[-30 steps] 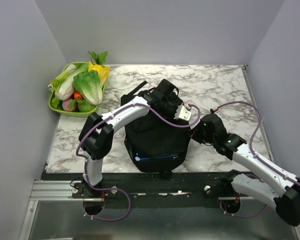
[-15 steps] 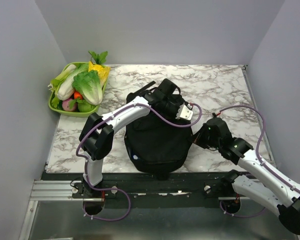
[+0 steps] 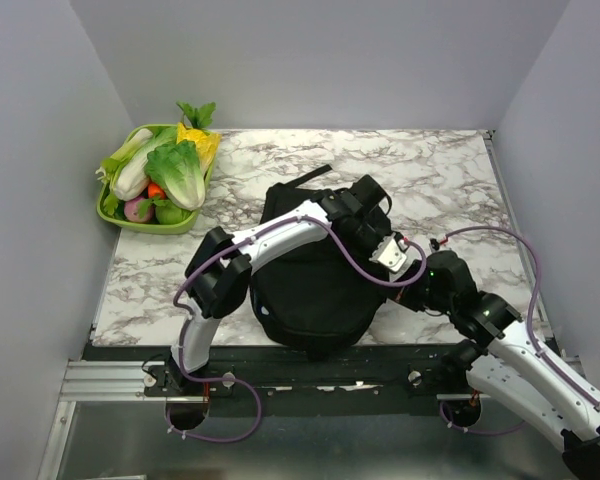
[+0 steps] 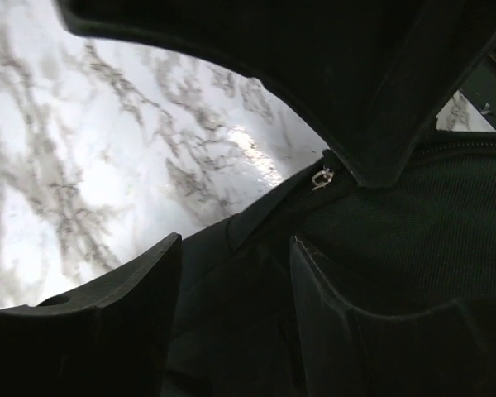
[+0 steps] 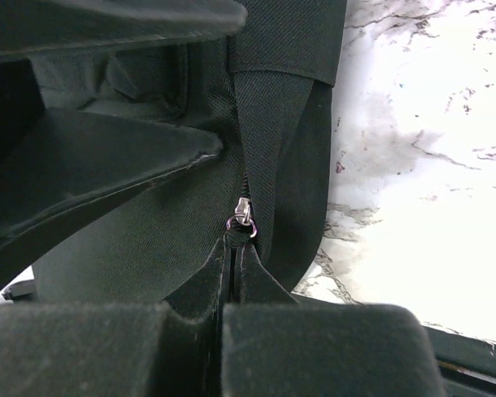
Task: Pack the student bag
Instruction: Zip the student bag at the center of the board.
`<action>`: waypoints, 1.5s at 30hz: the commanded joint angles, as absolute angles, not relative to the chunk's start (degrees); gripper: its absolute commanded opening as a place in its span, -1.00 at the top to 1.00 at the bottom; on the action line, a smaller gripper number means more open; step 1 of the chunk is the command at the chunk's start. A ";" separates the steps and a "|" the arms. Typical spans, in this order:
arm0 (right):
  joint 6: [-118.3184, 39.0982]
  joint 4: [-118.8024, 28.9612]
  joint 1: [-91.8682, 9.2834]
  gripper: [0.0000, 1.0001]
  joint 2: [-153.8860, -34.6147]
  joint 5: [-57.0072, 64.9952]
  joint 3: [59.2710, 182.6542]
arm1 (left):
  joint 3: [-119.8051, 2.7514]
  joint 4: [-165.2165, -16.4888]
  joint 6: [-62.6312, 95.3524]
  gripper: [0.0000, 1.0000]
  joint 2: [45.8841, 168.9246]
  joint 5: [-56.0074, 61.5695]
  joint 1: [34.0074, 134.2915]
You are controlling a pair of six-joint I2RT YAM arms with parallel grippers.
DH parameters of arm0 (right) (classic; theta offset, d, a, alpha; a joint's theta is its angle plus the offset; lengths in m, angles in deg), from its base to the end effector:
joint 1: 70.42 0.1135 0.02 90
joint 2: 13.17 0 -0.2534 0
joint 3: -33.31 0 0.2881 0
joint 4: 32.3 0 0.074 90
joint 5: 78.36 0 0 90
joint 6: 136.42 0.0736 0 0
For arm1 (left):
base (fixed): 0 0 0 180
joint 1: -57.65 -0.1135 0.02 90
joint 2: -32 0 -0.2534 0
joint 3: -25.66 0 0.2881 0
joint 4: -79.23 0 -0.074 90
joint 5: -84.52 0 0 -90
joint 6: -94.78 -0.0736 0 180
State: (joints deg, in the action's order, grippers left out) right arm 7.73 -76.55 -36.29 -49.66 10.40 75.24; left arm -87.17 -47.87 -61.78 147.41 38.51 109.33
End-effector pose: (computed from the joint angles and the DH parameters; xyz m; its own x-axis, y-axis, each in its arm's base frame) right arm 0.1796 0.1237 0.1990 -0.7698 0.4572 -0.4454 0.0838 0.7642 0.6395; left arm 0.2628 -0.4149 0.2248 0.5386 0.3831 -0.7504 0.7903 -0.5385 0.2923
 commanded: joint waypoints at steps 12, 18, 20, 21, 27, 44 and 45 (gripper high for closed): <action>8.24 -87.21 -36.14 0.99 -43.76 15.06 75.47 | -85.41 -45.07 -67.29 1.00 149.16 41.27 109.77; 8.77 -90.81 -36.23 0.81 -40.77 18.93 77.05 | -85.24 -46.03 -66.33 1.00 149.24 41.37 109.77; 9.12 -92.22 -36.14 0.74 -40.16 19.63 77.32 | -84.88 -46.73 -66.06 1.00 148.98 41.36 109.86; 9.12 -92.40 -36.23 0.74 -39.89 19.72 77.23 | -84.45 -47.17 -65.62 1.00 148.98 41.37 109.68; 9.39 -92.75 -36.14 0.70 -38.75 19.37 76.44 | -84.18 -47.70 -64.83 1.00 148.45 41.80 109.77; 4.90 -91.08 -36.23 0.99 -41.74 16.65 78.99 | -84.09 -51.99 -60.18 1.00 147.75 41.54 109.77; 4.99 -91.08 -36.23 0.99 -41.47 16.21 78.82 | -83.48 -53.75 -58.43 1.00 147.75 41.28 109.77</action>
State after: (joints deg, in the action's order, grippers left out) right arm 6.81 -90.26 -36.29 -41.62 17.74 77.43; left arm -84.79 -49.00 -62.33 150.19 40.89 110.27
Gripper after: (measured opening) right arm 0.013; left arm 0.009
